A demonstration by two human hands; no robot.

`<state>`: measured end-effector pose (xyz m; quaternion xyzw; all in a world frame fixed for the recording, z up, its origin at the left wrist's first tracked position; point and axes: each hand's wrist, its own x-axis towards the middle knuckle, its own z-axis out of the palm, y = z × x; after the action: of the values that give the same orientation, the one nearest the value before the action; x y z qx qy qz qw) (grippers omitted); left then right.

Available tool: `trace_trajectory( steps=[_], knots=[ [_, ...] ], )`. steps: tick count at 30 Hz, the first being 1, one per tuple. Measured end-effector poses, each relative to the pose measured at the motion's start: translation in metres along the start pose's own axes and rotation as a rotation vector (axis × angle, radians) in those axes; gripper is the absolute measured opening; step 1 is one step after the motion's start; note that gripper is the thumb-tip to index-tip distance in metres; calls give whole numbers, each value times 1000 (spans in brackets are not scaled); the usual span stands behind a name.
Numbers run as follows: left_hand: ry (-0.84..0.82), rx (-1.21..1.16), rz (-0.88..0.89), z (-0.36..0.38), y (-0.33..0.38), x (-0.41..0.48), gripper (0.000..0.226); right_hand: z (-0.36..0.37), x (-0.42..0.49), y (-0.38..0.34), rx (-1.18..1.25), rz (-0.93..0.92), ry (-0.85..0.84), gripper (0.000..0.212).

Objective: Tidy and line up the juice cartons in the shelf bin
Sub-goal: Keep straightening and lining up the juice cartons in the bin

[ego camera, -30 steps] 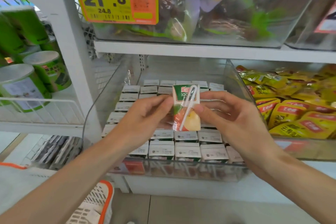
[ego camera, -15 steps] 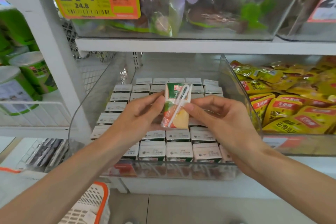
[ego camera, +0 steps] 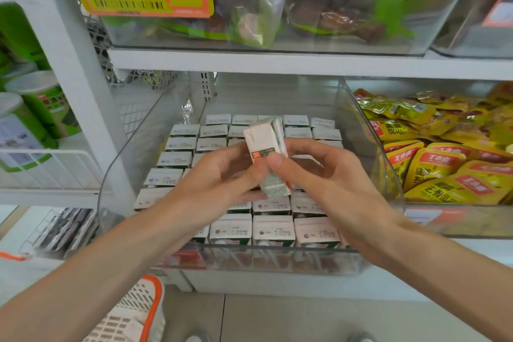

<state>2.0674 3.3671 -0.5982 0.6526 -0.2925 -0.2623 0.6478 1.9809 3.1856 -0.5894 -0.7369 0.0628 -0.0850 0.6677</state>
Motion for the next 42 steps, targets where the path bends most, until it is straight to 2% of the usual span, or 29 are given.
trace_trajectory(
  steps=[6,14,19,26,29,32,39,42],
  knots=[
    [43,-7,28,-1,3,-1,48,0,0,0,19,-12,-11,29],
    [32,-71,-33,-3,3,0,45,-1,4,6,67,16,71,44],
    [45,-86,-53,-3,6,1,38,-3,6,5,75,33,17,39],
    [69,-111,-56,-2,6,1,37,-2,7,8,45,-9,45,31],
    [81,-146,-47,-3,5,0,46,-1,6,10,94,-7,50,27],
    [126,-173,-46,-6,3,2,41,0,6,12,101,-11,77,21],
    [206,-86,-20,-8,-1,4,56,0,5,7,-67,-62,42,24],
    [193,-27,-6,-8,-2,2,52,-1,4,8,-26,-69,44,23]
  ],
)
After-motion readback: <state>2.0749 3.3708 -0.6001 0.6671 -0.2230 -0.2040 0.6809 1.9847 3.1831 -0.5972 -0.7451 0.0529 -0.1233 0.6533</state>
